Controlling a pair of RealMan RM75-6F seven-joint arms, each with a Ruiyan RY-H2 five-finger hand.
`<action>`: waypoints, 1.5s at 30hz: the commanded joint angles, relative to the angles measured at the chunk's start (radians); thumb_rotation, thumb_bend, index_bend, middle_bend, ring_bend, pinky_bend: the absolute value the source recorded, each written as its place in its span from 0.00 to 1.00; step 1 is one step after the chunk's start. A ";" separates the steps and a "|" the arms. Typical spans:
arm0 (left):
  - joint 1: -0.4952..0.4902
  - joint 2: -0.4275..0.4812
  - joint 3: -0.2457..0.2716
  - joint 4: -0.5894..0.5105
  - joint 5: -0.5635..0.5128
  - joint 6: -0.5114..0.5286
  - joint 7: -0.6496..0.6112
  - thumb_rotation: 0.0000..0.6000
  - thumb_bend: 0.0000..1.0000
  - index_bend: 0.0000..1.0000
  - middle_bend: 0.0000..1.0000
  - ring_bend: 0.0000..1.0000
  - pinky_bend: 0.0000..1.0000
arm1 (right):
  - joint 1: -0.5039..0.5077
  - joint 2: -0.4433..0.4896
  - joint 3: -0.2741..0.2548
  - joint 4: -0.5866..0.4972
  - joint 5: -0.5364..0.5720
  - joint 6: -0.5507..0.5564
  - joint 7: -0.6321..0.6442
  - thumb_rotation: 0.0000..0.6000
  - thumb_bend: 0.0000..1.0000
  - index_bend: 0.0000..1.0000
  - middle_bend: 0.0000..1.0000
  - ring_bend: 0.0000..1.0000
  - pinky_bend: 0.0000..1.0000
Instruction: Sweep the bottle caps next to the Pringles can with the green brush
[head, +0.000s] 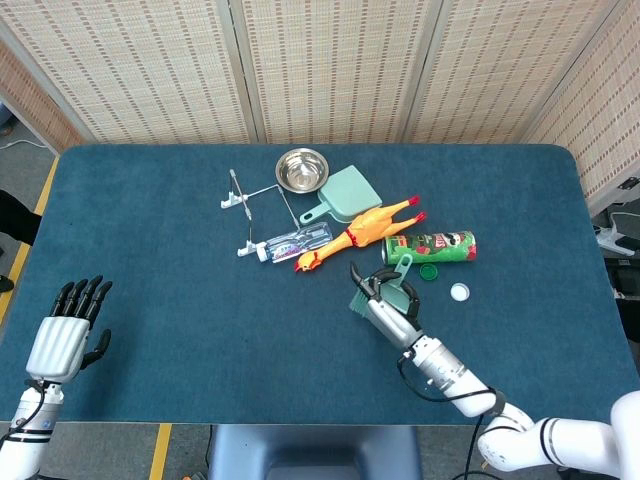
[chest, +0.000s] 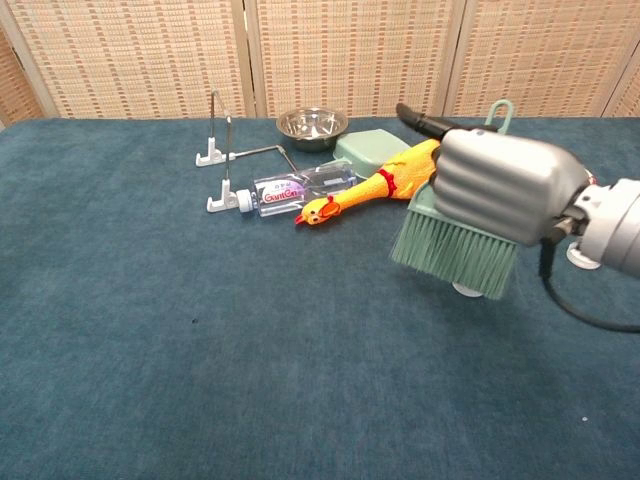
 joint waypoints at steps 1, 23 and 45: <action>0.001 0.002 0.001 -0.001 0.002 0.001 -0.004 1.00 0.45 0.00 0.00 0.00 0.07 | 0.009 -0.067 0.011 0.051 0.022 -0.018 -0.063 1.00 0.52 0.88 0.84 0.53 0.05; -0.004 -0.001 0.004 0.000 0.002 -0.013 0.004 1.00 0.45 0.00 0.00 0.00 0.07 | -0.041 -0.171 -0.022 0.285 0.017 0.014 -0.083 1.00 0.52 0.88 0.84 0.54 0.07; -0.007 -0.005 0.007 -0.003 0.006 -0.017 0.014 1.00 0.45 0.00 0.00 0.00 0.07 | -0.091 -0.090 -0.042 0.323 0.012 0.027 -0.114 1.00 0.52 0.88 0.84 0.54 0.09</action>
